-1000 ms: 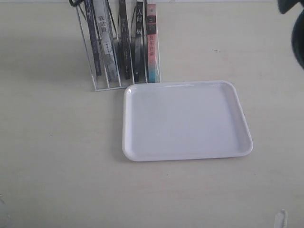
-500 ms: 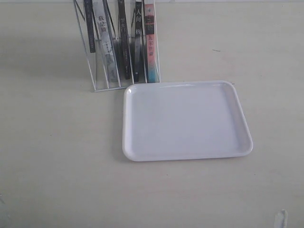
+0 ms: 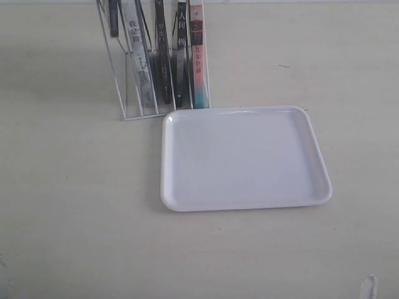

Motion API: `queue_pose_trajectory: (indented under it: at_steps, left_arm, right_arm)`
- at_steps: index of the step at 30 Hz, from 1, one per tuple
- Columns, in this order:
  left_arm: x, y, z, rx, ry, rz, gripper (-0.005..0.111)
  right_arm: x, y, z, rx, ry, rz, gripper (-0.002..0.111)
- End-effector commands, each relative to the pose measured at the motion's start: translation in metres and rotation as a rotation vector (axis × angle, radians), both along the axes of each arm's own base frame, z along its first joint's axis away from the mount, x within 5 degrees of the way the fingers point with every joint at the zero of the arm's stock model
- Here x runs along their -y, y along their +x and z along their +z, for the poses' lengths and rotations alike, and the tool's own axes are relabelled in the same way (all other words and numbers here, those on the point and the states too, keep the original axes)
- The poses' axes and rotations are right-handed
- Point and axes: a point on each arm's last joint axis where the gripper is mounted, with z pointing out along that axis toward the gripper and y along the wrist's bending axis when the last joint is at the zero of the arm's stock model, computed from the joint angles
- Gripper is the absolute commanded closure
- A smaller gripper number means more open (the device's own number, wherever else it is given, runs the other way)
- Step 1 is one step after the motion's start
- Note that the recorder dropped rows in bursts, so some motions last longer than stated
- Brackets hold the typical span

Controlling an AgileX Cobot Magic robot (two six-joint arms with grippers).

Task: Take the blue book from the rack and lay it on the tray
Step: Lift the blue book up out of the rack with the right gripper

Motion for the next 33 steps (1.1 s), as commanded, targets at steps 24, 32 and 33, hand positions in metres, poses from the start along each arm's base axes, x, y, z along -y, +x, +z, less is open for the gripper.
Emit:
queue_pose_trajectory:
  at_steps: [24, 32, 33]
  left_arm:
    - [0.001, 0.0, -0.001, 0.004, 0.004, -0.011, 0.101]
    - [0.001, 0.0, -0.001, 0.004, 0.004, -0.011, 0.101]
    - [0.001, 0.0, -0.001, 0.004, 0.004, -0.011, 0.101]
  right_arm:
    - [0.135, -0.088, 0.135, 0.332, 0.013, -0.085, 0.109]
    - [0.177, -0.119, 0.148, 0.386, 0.022, -0.118, 0.109]
    - [0.182, -0.121, 0.146, 0.381, 0.013, -0.133, 0.109]
